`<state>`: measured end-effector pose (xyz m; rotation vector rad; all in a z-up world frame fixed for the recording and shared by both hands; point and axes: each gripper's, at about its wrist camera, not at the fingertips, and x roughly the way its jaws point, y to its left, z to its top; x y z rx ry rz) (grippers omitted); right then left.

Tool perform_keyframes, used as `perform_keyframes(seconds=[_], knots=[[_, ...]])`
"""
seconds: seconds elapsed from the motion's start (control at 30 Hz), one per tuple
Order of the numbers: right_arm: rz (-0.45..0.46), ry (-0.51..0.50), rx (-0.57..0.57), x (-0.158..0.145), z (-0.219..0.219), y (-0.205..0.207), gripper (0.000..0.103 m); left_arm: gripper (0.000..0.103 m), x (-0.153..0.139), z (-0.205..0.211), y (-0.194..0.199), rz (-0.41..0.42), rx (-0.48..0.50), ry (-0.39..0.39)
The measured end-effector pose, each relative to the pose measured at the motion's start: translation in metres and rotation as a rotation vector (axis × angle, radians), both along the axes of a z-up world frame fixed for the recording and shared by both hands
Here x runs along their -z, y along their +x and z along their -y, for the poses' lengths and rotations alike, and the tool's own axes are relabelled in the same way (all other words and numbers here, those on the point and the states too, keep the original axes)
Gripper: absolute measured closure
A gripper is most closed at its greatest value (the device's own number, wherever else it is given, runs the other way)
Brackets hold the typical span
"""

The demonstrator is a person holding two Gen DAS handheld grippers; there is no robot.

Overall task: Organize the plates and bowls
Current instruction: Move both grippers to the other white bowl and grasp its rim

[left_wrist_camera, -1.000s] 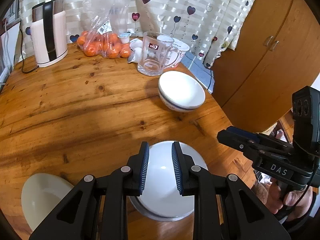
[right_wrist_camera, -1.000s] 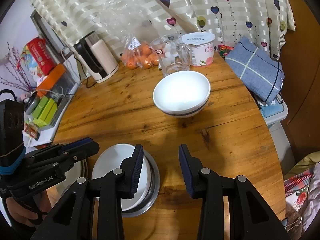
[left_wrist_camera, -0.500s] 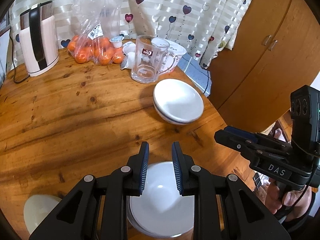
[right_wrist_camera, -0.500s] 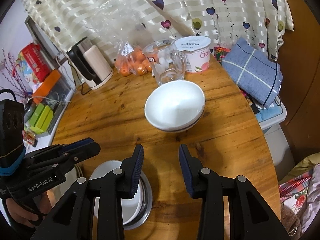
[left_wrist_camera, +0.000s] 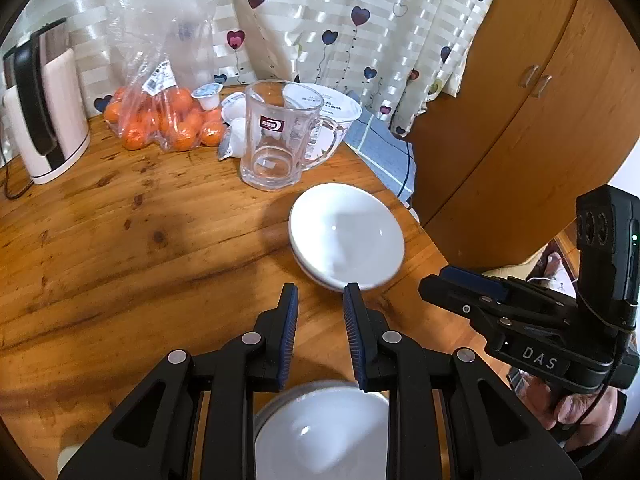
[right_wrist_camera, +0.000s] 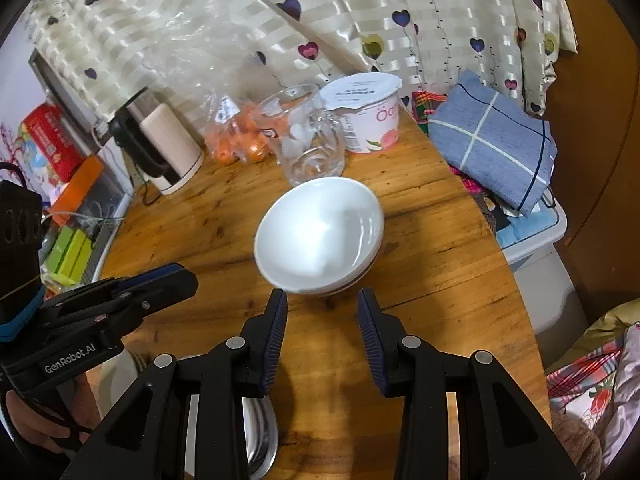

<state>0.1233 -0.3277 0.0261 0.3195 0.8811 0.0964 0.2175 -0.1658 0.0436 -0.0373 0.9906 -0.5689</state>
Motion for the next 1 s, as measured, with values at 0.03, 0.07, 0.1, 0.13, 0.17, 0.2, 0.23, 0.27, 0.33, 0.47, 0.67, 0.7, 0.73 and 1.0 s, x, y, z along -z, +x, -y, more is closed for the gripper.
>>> perform_keyframes(seconds=[0.03, 0.07, 0.1, 0.13, 0.17, 0.2, 0.23, 0.27, 0.33, 0.47, 0.67, 0.7, 0.73, 1.0], knots=[[-0.001, 0.001, 0.004, 0.001, 0.002, 0.003, 0.067, 0.079, 0.001, 0.002, 0.004, -0.003, 0.001, 0.002], [-0.002, 0.002, 0.007, 0.002, 0.004, 0.005, 0.067, 0.079, 0.003, 0.003, 0.007, -0.007, 0.002, 0.002], [-0.004, 0.002, 0.010, 0.003, 0.006, 0.007, 0.067, 0.079, 0.004, 0.004, 0.011, -0.009, 0.002, 0.002], [-0.007, 0.002, 0.016, 0.004, 0.008, 0.010, 0.067, 0.079, 0.005, 0.005, 0.015, -0.011, 0.000, 0.002], [-0.008, 0.003, 0.019, 0.005, 0.010, 0.013, 0.067, 0.079, 0.006, 0.006, 0.018, -0.012, -0.003, 0.003], [-0.010, 0.004, 0.023, 0.006, 0.012, 0.015, 0.067, 0.079, 0.007, 0.007, 0.021, -0.013, -0.002, 0.003], [-0.010, 0.004, 0.027, 0.007, 0.014, 0.017, 0.067, 0.079, 0.008, 0.009, 0.025, -0.014, 0.001, 0.005], [-0.010, 0.004, 0.032, 0.008, 0.016, 0.020, 0.068, 0.079, 0.008, 0.011, 0.028, -0.014, 0.002, 0.007], [-0.013, 0.006, 0.040, 0.010, 0.019, 0.025, 0.069, 0.079, 0.010, 0.013, 0.033, -0.017, 0.003, 0.008], [-0.021, 0.010, 0.048, 0.015, 0.024, 0.035, 0.072, 0.079, 0.017, 0.019, 0.045, -0.039, 0.010, 0.004], [-0.040, 0.020, 0.051, 0.025, 0.028, 0.047, 0.077, 0.079, 0.029, 0.026, 0.056, -0.067, 0.021, 0.003], [-0.042, 0.021, 0.049, 0.026, 0.028, 0.049, 0.078, 0.079, 0.030, 0.026, 0.057, -0.071, 0.021, 0.003], [-0.044, 0.020, 0.047, 0.027, 0.028, 0.051, 0.078, 0.079, 0.032, 0.026, 0.059, -0.076, 0.019, 0.001], [-0.056, 0.023, 0.051, 0.034, 0.030, 0.061, 0.082, 0.079, 0.035, 0.029, 0.066, -0.078, 0.021, -0.001]])
